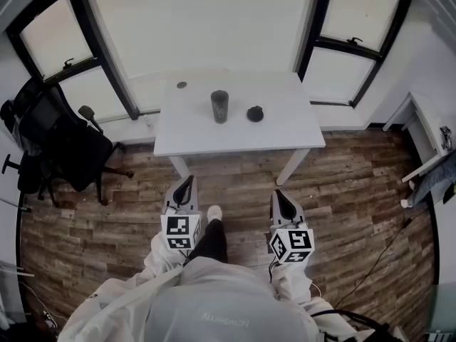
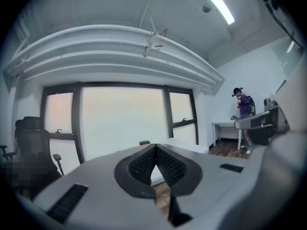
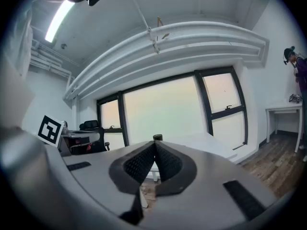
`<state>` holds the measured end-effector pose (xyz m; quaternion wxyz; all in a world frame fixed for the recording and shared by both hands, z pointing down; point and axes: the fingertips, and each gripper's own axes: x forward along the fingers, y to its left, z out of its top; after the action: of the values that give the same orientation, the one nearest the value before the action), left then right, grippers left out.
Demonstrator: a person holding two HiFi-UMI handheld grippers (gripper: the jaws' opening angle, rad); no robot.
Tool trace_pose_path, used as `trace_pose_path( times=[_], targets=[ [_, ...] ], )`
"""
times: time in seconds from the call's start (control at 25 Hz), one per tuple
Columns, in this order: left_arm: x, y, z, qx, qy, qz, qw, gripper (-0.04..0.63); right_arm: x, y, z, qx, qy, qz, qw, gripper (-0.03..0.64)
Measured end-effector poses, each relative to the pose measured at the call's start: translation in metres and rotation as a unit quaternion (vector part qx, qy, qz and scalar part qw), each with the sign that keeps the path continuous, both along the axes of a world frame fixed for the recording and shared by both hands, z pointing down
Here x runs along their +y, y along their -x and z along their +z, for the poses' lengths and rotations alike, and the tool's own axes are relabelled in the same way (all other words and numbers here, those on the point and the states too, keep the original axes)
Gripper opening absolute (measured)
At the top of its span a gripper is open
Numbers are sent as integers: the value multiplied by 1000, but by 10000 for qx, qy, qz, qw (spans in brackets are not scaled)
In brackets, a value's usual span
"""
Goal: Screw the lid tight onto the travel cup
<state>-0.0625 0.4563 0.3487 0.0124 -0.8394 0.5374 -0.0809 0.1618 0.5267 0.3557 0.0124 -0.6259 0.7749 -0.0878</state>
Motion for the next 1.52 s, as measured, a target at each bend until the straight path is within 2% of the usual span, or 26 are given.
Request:
trace_pose_path(
  times=[0.12, 0.4, 0.52, 0.64, 0.88, 1.2, 1.4, 1.52],
  targets=[
    [-69, 2, 11, 21, 109, -37, 9999, 8, -74, 1, 6, 14, 169, -29, 9999, 21],
    [-263, 4, 10, 0, 81, 106, 9999, 8, -294, 30, -18, 278, 186, -254, 9991, 21],
    [-323, 6, 14, 12, 175, 184, 9997, 8, -358, 42, -30, 240, 163, -285, 9992, 21],
    [-359, 9, 26, -2, 303, 221, 9993, 8, -394, 45, -17, 273, 403, -258, 9985, 21],
    [-405, -3, 46, 2, 665, 199, 9976, 8, -430, 8, 7, 87, 807, 106, 9966, 21],
    [-446, -17, 48, -53, 755, -45, 9971, 8, -488, -19, 19, -54, 897, -228, 9957, 21],
    [-462, -7, 63, -520, 839, -565, 9935, 8, -525, -39, 24, -110, 959, -586, 9936, 21],
    [-470, -7, 64, -413, 815, -669, 9936, 8, -542, -55, 25, -90, 961, -638, 9933, 21]
  ],
)
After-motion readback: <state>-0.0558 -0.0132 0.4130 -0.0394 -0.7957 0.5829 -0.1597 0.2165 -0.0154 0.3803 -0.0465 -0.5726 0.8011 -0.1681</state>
